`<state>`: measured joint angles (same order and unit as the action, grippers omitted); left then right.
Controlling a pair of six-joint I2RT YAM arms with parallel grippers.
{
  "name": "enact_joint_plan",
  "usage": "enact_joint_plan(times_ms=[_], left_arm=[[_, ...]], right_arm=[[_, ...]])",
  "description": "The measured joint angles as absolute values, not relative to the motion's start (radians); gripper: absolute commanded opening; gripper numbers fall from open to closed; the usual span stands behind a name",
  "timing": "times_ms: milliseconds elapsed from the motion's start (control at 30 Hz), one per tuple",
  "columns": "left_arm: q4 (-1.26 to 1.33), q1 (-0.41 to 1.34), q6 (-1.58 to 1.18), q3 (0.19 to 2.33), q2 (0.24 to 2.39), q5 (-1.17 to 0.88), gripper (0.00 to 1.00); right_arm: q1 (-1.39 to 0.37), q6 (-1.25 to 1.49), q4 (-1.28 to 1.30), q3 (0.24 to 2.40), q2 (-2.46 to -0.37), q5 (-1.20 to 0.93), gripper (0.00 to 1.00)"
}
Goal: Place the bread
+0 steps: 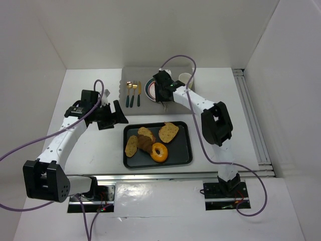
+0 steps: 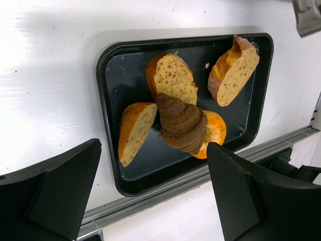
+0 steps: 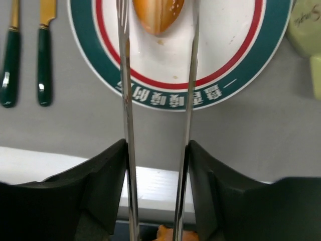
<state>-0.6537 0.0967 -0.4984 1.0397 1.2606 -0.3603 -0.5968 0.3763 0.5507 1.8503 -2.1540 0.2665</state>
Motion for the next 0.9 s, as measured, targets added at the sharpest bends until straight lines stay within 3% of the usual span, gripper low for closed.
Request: enact_joint_plan(times_ms=[133,333,600,900], left_arm=[[-0.656,0.096,-0.496,1.04,1.261,-0.36,1.0],[-0.659,0.096,-0.493,1.04,1.261,-0.36,1.0],[-0.662,0.096,-0.493,1.041,1.261,-0.36,1.0],[-0.663,0.087,-0.496,1.041,1.261,-0.356,1.0]], right_arm=[[-0.591,0.371,0.552,1.865,-2.168,0.276,0.68],[-0.602,0.366,0.54,1.837,-2.095,0.305,0.64],[-0.69,0.374,0.529,1.615,-1.682,0.343,0.56],[-0.753,0.495,0.535,1.193,-1.292,0.09,0.55]])
